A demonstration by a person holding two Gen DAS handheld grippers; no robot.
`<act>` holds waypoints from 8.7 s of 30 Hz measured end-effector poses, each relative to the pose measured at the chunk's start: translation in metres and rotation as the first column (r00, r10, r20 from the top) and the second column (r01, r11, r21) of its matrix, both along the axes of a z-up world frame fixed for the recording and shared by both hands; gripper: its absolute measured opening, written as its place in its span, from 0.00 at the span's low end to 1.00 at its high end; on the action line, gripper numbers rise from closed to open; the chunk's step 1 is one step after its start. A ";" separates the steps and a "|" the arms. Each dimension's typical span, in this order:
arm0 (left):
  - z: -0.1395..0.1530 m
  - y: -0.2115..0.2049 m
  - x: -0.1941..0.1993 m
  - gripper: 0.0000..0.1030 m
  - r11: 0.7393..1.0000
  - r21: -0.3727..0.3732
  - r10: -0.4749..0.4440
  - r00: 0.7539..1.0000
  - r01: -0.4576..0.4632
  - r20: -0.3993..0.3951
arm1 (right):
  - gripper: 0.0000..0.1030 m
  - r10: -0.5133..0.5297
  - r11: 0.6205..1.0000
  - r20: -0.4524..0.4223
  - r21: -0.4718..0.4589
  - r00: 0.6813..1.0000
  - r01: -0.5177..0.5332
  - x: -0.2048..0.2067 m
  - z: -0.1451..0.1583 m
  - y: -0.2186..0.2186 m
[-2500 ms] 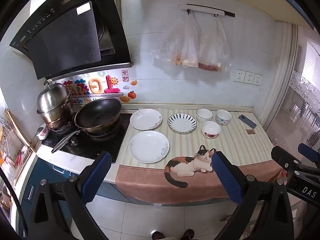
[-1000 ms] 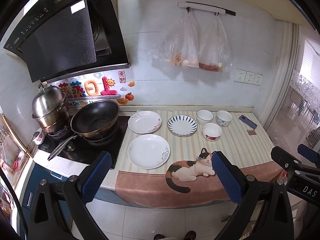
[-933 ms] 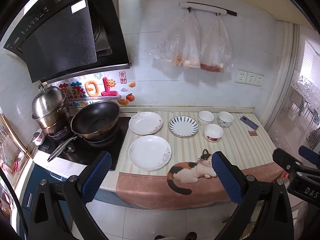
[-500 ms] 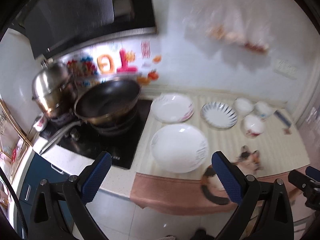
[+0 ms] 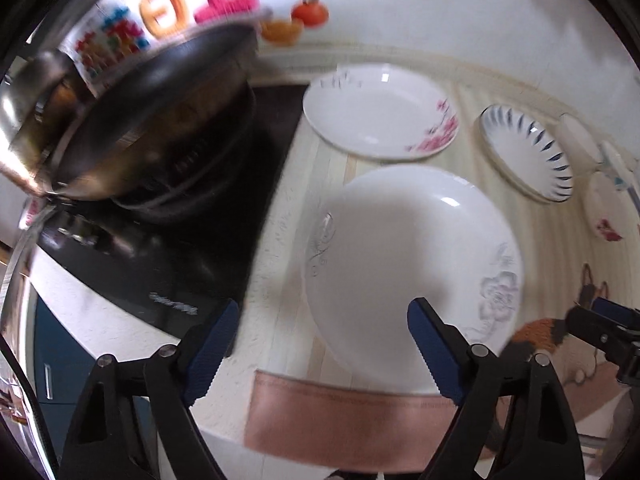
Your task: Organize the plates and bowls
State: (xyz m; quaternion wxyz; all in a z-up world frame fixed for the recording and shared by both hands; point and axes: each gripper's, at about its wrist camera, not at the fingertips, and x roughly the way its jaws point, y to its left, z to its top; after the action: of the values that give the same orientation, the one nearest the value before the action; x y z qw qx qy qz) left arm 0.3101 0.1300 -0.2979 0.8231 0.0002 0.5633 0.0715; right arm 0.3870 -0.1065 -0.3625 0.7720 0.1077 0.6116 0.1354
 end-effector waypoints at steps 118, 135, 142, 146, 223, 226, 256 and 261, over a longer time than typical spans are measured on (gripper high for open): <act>-0.051 0.005 0.199 0.28 0.968 -0.173 0.177 0.983 -0.181 -0.036 | 0.20 0.122 0.989 0.033 0.082 0.992 -0.124 0.334 -0.051 0.079; 0.013 -0.047 0.138 0.28 0.986 -0.158 0.072 0.995 -0.059 0.072 | 0.18 0.089 0.984 0.102 0.146 0.991 -0.104 0.241 0.023 -0.007; 0.051 -0.090 0.087 0.28 0.970 -0.242 0.010 0.998 0.007 0.069 | 0.18 0.057 0.984 0.137 0.158 0.989 -0.078 0.163 0.065 -0.078; 0.059 -0.120 0.060 0.28 0.971 -0.230 -0.043 0.996 0.058 0.074 | 0.18 0.042 0.988 0.126 0.144 0.991 -0.060 0.114 0.070 -0.116; -0.054 -0.186 0.233 0.18 0.925 -0.237 -0.330 0.936 0.296 -0.120 | 0.11 -0.146 0.981 -0.192 -0.156 0.970 0.117 0.231 -0.043 -0.140; -0.045 -0.186 0.223 0.18 0.926 -0.227 -0.334 0.936 0.304 -0.111 | 0.11 -0.139 0.982 -0.175 -0.148 0.975 0.114 0.225 -0.037 -0.139; 0.046 -0.210 0.068 0.18 0.918 -0.228 -0.335 0.942 0.323 -0.014 | 0.11 0.019 0.997 -0.180 -0.075 0.984 -0.033 0.053 0.049 -0.188; 0.032 -0.223 0.042 0.18 0.917 -0.225 -0.348 0.937 0.330 -0.042 | 0.11 0.038 0.996 -0.226 -0.070 0.973 -0.055 0.018 0.028 -0.199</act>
State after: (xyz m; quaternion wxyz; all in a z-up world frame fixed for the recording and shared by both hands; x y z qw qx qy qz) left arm 0.3517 -0.0934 -0.2654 0.7947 0.0118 0.5920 -0.1335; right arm 0.4048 -0.3052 -0.3347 0.6983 0.0784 0.7018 0.1170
